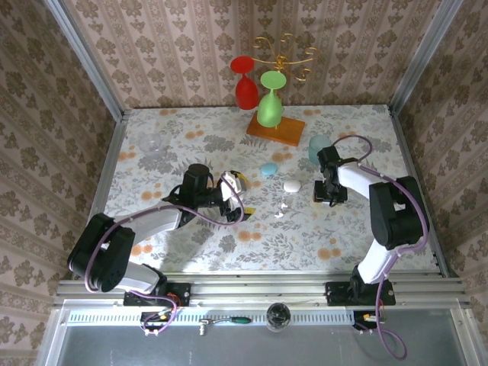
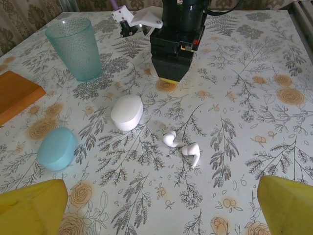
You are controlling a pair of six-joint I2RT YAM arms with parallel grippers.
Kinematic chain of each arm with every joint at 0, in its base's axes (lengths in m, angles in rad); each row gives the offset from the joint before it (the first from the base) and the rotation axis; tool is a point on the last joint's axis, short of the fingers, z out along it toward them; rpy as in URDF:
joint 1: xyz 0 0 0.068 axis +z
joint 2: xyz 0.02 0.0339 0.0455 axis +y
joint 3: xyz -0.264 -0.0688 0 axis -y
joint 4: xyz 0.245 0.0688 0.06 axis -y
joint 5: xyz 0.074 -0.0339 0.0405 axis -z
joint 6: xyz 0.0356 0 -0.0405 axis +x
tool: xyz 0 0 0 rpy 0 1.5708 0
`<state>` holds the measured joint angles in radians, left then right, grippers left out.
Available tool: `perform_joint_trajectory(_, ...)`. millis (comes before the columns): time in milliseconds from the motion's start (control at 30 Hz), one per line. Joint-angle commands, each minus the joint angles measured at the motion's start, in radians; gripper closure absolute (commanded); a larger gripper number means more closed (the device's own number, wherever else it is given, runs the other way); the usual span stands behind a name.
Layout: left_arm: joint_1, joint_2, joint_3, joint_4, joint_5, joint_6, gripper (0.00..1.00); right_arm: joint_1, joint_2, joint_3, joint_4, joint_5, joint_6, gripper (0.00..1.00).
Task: Insert the wireless bluetooth earbuds into the charging case
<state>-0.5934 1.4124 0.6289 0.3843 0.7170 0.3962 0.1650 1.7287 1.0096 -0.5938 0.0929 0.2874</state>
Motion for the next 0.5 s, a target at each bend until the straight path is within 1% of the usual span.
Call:
perform_joint_trajectory(0, 0.016, -0.02, 0.007, -0.025, 0.006, -0.059, 0.0, -0.004, -0.055, -0.033, 0.029, -0.04, -0.031, 0.51)
perform_joint_trajectory(67, 0.029, -0.021, 0.015, -0.024, -0.03, -0.123, 0.0, -0.002, -0.104, -0.061, 0.051, -0.071, -0.07, 0.52)
perform_joint_trajectory(167, 0.057, -0.036, 0.024, -0.022, -0.142, -0.265, 0.0, 0.02, -0.208, -0.115, 0.143, -0.116, -0.15, 0.54)
perform_joint_trajectory(267, 0.086, -0.06, 0.056, -0.074, -0.215, -0.401, 0.0, 0.061, -0.328, -0.181, 0.237, -0.16, -0.24, 0.56)
perform_joint_trajectory(333, 0.106, -0.077, 0.069, -0.106, -0.228, -0.472, 0.0, 0.102, -0.428, -0.223, 0.312, -0.171, -0.29, 0.56)
perform_joint_trajectory(433, 0.13, -0.109, 0.097, -0.176, -0.243, -0.599, 0.01, 0.162, -0.521, -0.26, 0.386, -0.235, -0.404, 0.51)
perform_joint_trajectory(467, 0.156, -0.114, 0.113, -0.206, -0.244, -0.65, 0.02, 0.19, -0.542, -0.263, 0.403, -0.218, -0.434, 0.52)
